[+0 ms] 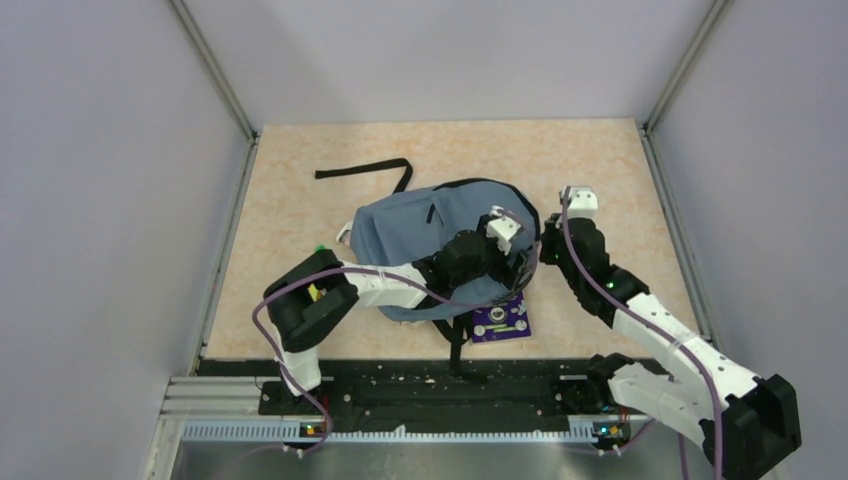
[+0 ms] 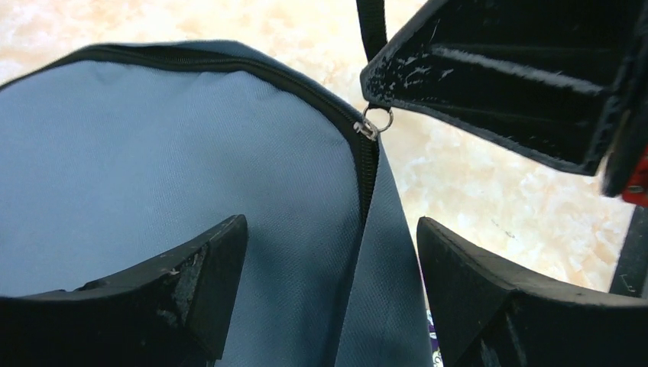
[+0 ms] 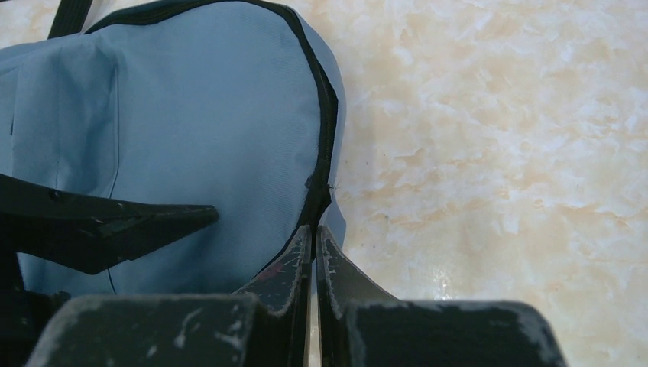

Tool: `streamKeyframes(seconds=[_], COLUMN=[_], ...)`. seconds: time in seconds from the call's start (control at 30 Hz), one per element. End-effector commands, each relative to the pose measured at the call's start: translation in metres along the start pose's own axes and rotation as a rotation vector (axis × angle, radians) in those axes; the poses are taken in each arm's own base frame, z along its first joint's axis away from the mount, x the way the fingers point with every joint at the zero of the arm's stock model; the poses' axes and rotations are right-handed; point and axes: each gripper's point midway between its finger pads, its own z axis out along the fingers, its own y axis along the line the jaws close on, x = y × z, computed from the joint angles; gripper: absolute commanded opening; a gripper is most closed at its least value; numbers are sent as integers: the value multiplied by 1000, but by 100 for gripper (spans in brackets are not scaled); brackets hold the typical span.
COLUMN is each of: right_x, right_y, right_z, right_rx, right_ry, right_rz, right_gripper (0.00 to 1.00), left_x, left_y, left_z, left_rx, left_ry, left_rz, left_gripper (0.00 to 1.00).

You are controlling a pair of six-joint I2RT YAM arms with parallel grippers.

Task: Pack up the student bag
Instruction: Unzip the student bag at the center of the board.

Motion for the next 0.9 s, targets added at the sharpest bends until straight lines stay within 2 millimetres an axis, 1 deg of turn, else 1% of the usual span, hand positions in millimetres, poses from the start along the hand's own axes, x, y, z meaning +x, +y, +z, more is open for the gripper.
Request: streamKeyframes(seconds=[0.0,0.17,0.3,0.33,0.63,0.77,0.87], right_x=[-18,-18,-15,-14,-14,-13,-13], right_y=[-8,-9,-11,-12,-15,-15,-15], right_z=[-2,0,1,1,4,5,6], right_rx=[32,43,54,60,87,94,96], right_ry=[-74,-72,-70,-68,-59,-52,-50], right_rz=[9,8,8,7,21,28,35], right_gripper=[0,0,0,0,0,0,0], left_x=[-17,-15,-20,-21,-30,-29,-28], left_y=[-13,-18,-20,-20,-29,-28,-29], left_z=[12,10,6,3,-26,-41,-48], left_rx=[-13,-57,-71,-76,-35,-32,-13], left_ry=[-91,-97,-112,-120,-160,-181,-185], left_rz=[20,74,91,90,66,73,95], left_gripper=[80,33,2,0,0,0,0])
